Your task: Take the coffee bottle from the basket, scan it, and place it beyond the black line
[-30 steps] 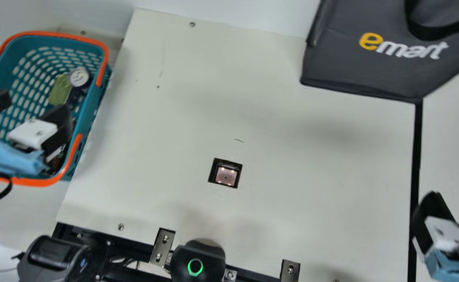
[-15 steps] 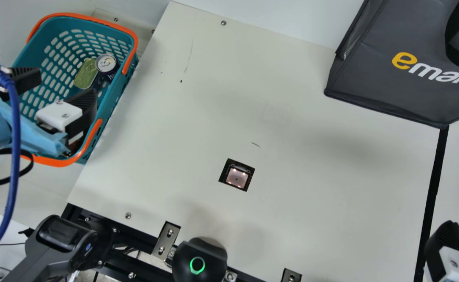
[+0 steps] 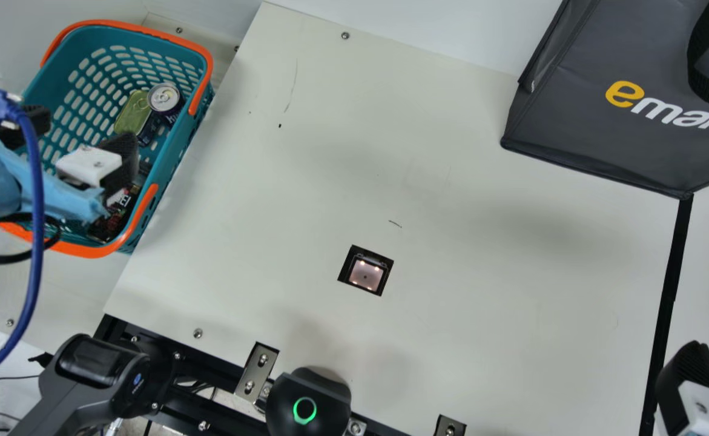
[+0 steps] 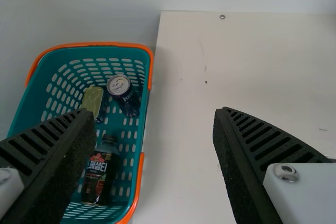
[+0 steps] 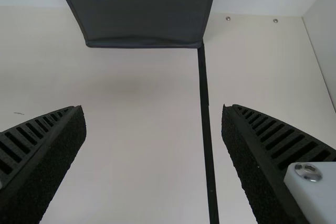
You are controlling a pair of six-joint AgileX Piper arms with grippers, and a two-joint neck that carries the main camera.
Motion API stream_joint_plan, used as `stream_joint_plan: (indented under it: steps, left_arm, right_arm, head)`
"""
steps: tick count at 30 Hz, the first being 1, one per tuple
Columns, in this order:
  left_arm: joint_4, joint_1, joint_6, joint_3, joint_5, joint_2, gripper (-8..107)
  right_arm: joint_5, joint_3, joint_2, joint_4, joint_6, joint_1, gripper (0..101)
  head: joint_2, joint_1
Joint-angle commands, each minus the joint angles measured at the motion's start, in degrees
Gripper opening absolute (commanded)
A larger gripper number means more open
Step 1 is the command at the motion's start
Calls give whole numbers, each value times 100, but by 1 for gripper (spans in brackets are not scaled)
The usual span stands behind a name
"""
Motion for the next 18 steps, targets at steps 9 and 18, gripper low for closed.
stream_joint_plan:
  steps: [9,18]
  left_arm:
    - [-438,1129,515,50,-384,364,90]
    - [-1200,2367,1520,139,-711,751,90]
  right_arm:
    - [0,0,0,0,0,0,91]
    - [0,0,0,0,0,0,91]
  head:
    - [14,-157]
    - [14,-157]
